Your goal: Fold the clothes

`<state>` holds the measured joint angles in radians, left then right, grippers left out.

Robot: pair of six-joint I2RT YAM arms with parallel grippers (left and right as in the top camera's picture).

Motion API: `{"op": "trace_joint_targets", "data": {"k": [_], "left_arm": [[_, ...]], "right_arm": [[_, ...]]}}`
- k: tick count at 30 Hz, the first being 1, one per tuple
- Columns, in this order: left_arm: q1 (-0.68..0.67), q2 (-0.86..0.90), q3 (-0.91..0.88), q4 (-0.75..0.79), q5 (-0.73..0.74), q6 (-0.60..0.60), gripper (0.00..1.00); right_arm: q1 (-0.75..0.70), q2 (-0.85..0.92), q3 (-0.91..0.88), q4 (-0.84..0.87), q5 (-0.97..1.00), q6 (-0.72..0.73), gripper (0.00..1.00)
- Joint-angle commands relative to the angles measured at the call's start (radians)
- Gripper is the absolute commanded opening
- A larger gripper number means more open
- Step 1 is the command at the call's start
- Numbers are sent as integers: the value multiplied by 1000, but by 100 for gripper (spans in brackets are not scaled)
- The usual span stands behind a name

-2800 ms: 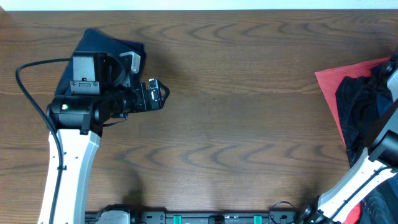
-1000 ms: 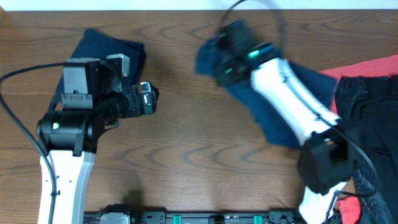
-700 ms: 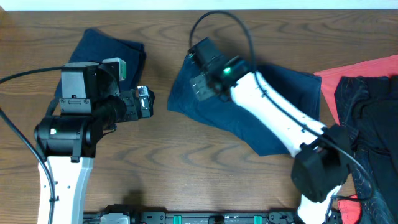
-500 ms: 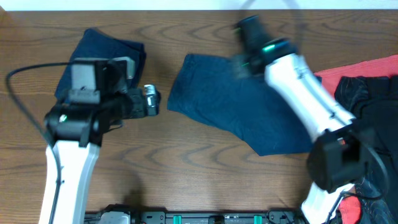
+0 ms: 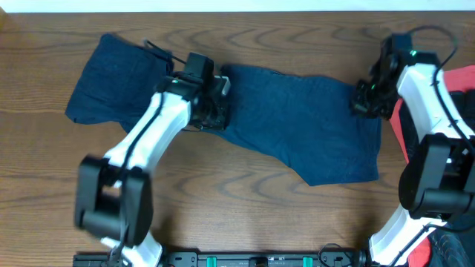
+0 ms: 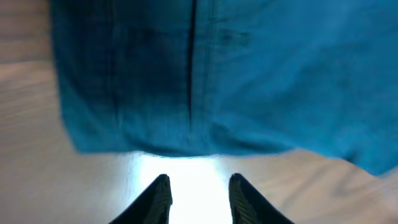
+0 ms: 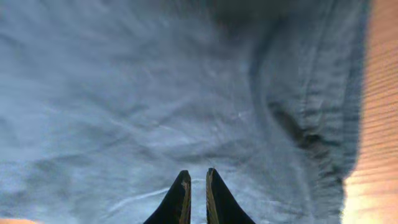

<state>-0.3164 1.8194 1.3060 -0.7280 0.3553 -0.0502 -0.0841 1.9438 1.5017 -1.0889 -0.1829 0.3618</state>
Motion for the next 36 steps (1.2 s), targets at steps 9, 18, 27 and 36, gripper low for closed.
{"op": "trace_joint_targets", "data": {"k": [9, 18, 27, 36], "left_arm": [[28, 200, 16, -98, -193, -29, 6], [136, 147, 16, -204, -234, -38, 6], [127, 13, 16, -96, 163, -26, 33], [-26, 105, -2, 113, 191, -28, 25]], "right_arm": [[-26, 26, -388, 239, 367, 220, 9], [-130, 22, -327, 354, 309, 51, 11], [-122, -25, -168, 352, -301, -310, 16], [-122, -114, -167, 287, -477, -322, 17]]}}
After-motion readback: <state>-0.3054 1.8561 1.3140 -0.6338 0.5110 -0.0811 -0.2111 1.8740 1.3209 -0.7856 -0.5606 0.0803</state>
